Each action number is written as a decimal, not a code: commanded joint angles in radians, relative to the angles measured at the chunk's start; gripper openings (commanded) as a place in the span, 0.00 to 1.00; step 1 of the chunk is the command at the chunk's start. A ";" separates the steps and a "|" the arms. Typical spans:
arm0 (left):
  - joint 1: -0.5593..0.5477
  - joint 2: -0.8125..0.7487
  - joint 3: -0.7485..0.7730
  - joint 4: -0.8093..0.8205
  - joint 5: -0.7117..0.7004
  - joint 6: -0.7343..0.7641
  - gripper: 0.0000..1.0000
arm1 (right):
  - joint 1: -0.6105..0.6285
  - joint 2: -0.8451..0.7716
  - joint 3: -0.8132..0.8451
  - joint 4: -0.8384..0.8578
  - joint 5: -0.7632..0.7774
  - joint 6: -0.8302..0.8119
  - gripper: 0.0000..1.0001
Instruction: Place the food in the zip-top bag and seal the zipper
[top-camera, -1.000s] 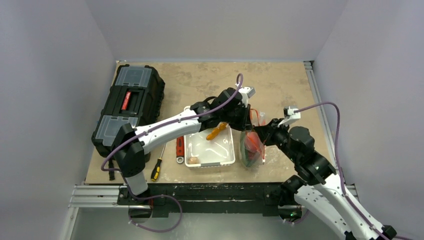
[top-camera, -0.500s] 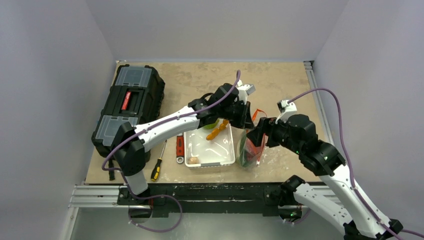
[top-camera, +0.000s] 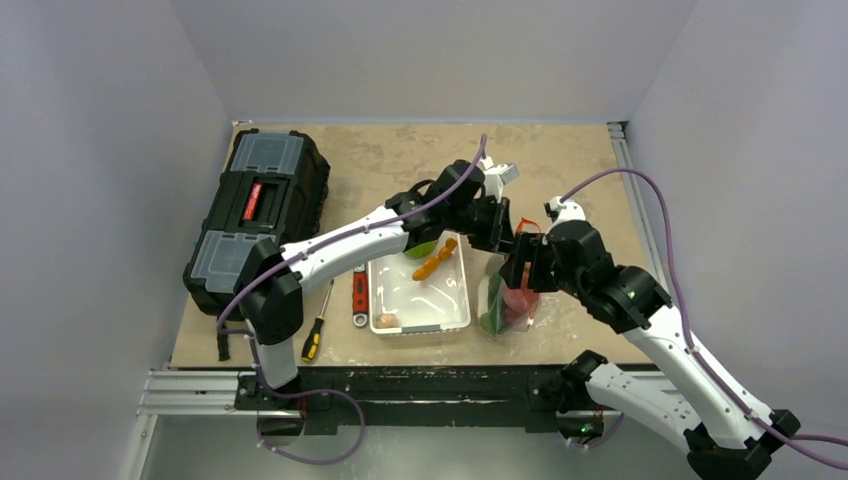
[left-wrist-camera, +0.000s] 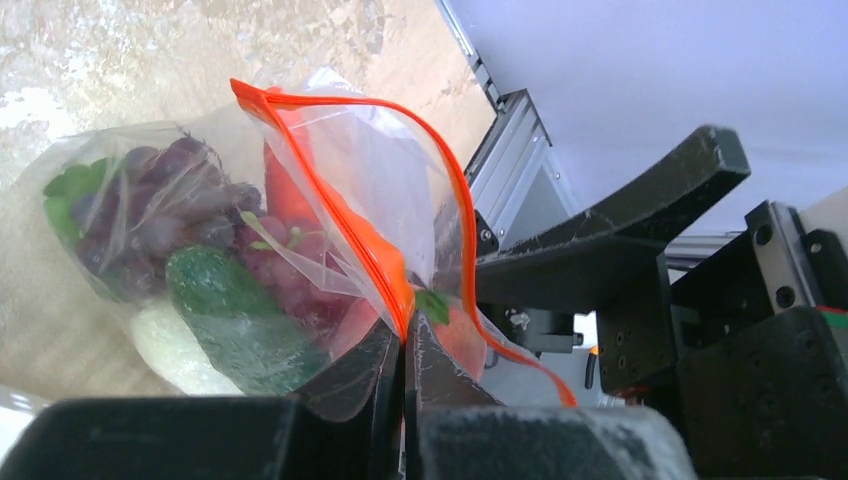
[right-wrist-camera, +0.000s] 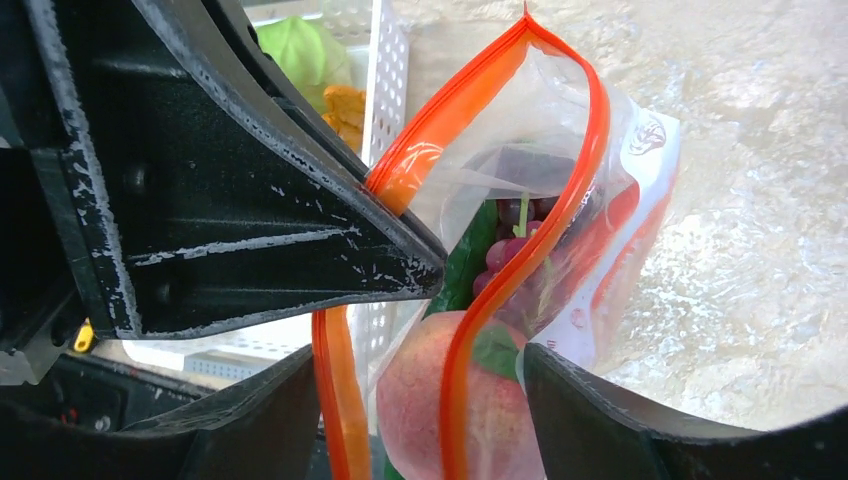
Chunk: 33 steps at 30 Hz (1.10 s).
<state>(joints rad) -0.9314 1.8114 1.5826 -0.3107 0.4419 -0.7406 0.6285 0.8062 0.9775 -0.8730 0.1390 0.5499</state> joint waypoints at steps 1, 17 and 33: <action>0.005 0.016 0.107 0.047 0.029 -0.041 0.00 | 0.043 0.011 0.035 -0.033 0.153 0.039 0.59; 0.005 -0.138 0.033 -0.018 -0.103 0.064 0.62 | 0.092 -0.043 -0.001 0.123 0.184 0.088 0.00; -0.161 -0.543 -0.288 -0.083 -0.492 0.395 0.75 | 0.092 -0.019 -0.024 0.180 0.320 0.269 0.00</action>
<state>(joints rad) -0.9848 1.3094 1.3582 -0.3737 0.1516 -0.4973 0.7181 0.7795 0.9298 -0.7876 0.3855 0.7521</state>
